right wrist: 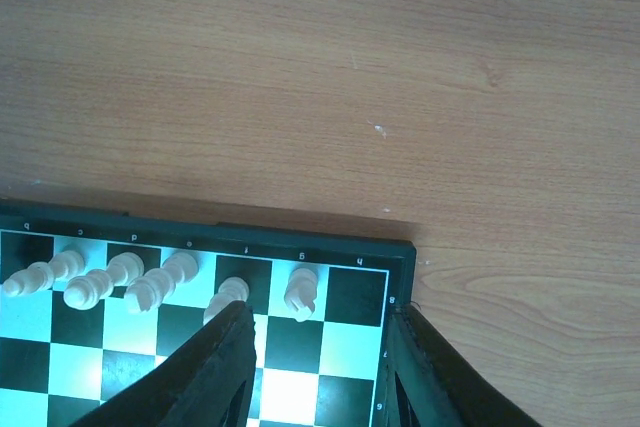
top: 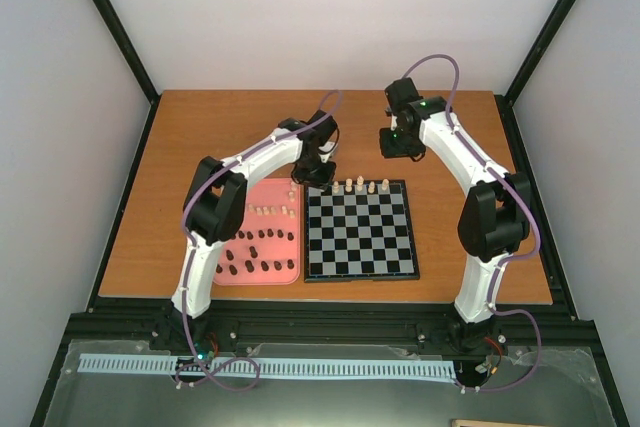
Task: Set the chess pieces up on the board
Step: Place the chess piece on the chessboard.
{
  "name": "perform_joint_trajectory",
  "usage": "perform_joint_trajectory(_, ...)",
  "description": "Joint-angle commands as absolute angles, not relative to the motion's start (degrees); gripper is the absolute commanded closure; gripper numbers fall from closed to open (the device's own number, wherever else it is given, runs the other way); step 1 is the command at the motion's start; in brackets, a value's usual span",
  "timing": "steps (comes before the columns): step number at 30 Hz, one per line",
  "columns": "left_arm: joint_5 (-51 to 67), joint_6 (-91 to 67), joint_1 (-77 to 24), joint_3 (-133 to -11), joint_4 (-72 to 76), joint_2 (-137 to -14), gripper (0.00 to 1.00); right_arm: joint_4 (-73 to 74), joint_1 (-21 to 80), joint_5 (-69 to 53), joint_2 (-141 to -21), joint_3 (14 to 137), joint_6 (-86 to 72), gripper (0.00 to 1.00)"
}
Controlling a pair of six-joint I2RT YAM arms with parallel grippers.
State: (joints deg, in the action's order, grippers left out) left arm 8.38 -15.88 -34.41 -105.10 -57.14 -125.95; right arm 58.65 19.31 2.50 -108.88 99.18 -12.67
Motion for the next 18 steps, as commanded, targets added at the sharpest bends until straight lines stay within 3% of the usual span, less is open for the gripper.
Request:
perform_joint_trajectory(1,8.95,-18.20,-34.54,-108.64,-57.07,-126.93,0.79,58.13,18.42,2.34,-106.44,98.22,-11.88,0.63)
perform_joint_trajectory(18,7.30,-19.51,-35.40,-111.68,-58.28,-130.02,0.79,57.84,17.32,1.58,-106.18,97.43,-10.55,0.63)
